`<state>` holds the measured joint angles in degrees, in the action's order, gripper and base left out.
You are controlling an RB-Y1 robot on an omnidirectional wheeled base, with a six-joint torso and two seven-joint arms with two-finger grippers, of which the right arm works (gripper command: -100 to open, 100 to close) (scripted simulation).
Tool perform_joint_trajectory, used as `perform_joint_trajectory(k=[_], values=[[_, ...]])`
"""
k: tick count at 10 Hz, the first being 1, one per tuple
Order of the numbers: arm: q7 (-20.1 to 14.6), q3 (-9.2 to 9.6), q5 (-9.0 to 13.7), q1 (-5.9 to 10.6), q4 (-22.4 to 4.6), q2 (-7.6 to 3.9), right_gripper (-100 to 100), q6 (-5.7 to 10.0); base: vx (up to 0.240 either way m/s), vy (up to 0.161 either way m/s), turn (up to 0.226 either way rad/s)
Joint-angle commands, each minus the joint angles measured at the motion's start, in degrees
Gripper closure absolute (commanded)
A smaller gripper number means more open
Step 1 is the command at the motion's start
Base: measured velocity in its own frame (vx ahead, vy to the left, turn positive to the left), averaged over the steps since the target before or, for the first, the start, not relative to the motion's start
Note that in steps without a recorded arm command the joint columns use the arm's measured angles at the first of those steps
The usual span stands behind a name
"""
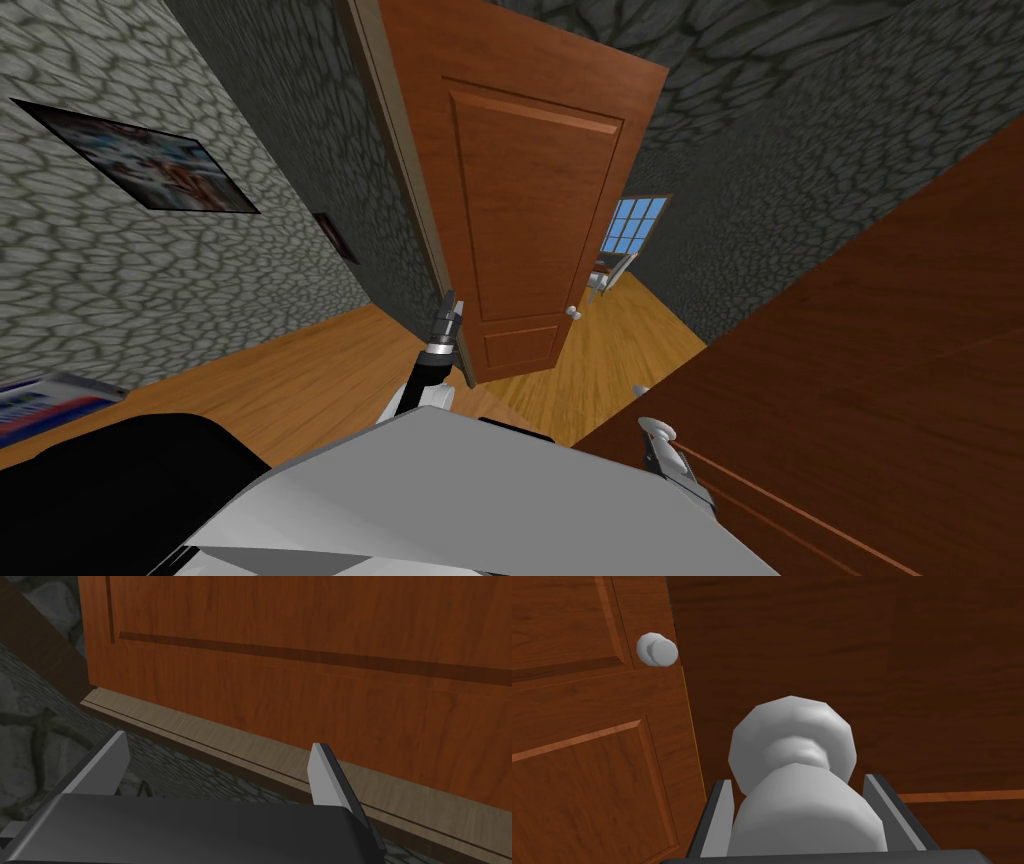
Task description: Push the door open
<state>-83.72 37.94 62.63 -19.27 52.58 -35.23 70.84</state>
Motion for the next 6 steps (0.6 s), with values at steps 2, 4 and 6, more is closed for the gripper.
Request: perform_joint_trajectory(k=[2, 4, 6], values=[[1.31, -1.99, 1.12, 0.98, -0.80, 0.83, 100, -0.52, 0.021, -0.010, 0.049], [2.87, -4.34, 2.46, 2.15, -1.76, 1.81, 100, -1.13, 0.066, -0.048, 0.142], [4.85, -7.08, 4.14, 3.63, -2.96, 3.05, 100, -1.90, 0.085, -0.066, 0.164]])
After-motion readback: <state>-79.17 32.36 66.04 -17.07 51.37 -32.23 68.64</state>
